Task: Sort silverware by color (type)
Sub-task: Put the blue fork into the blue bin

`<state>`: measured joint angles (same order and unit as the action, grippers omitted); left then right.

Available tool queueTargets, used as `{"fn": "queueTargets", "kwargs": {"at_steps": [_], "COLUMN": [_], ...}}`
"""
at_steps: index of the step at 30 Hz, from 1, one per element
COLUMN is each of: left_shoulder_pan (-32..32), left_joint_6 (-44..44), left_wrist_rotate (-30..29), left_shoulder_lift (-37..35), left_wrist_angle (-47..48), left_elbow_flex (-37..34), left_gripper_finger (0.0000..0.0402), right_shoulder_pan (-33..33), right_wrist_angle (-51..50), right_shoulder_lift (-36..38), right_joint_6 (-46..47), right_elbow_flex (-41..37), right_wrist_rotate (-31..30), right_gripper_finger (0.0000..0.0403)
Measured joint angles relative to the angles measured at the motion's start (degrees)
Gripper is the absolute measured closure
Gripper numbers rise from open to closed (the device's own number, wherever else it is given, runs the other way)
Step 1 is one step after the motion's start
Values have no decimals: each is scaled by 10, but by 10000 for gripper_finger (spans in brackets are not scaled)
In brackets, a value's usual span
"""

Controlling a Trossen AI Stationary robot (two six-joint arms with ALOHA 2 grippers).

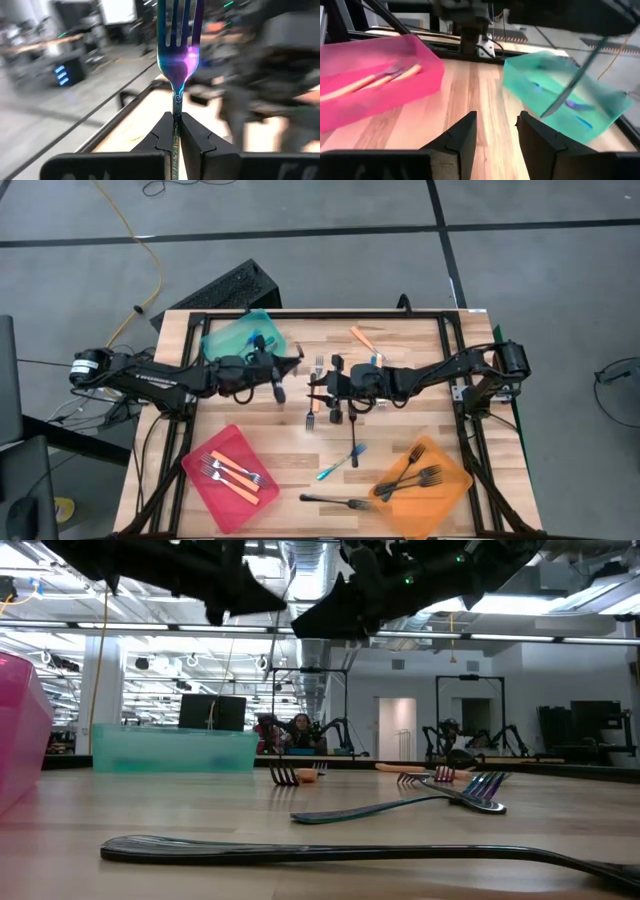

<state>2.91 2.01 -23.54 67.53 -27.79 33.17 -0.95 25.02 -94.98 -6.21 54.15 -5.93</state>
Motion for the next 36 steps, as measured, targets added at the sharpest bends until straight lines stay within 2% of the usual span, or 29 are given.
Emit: {"fn": "queueTargets", "kwargs": {"at_steps": [4, 6, 11, 20, 26, 31, 36], "left_shoulder_pan": [32, 59, 144, 246, 353, 438, 473], "left_joint_6": [-24, -46, -82, 6, 38, 29, 15], "left_wrist_rotate": [-26, -12, 36, 26, 102, 142, 158], "left_shoulder_lift": [-2, -7, -12, -13, -12, 9, 53], "left_wrist_angle": [46, 82, 249, 470, 511, 532, 551], "left_elbow_flex": [0, 2, 55, 173, 192, 192, 192], "left_gripper_finger": [401, 401, 401, 401, 401, 401, 401], "right_shoulder_pan": [0, 0, 0, 3, 3, 3, 3], "right_wrist_angle": [-16, -20, -24, -41, -51, -51, -50], "right_shoulder_lift": [0, 0, 0, 0, 0, 0, 0], "right_joint_6": [4, 4, 3, 2, 2, 2, 2], "right_elbow_flex": [0, 0, 0, 0, 0, 0, 0], "right_wrist_rotate": [0, 0, 0, -1, 0, 0, 0], "right_gripper_finger": [243, 245, 247, 248, 248, 248, 248]}}
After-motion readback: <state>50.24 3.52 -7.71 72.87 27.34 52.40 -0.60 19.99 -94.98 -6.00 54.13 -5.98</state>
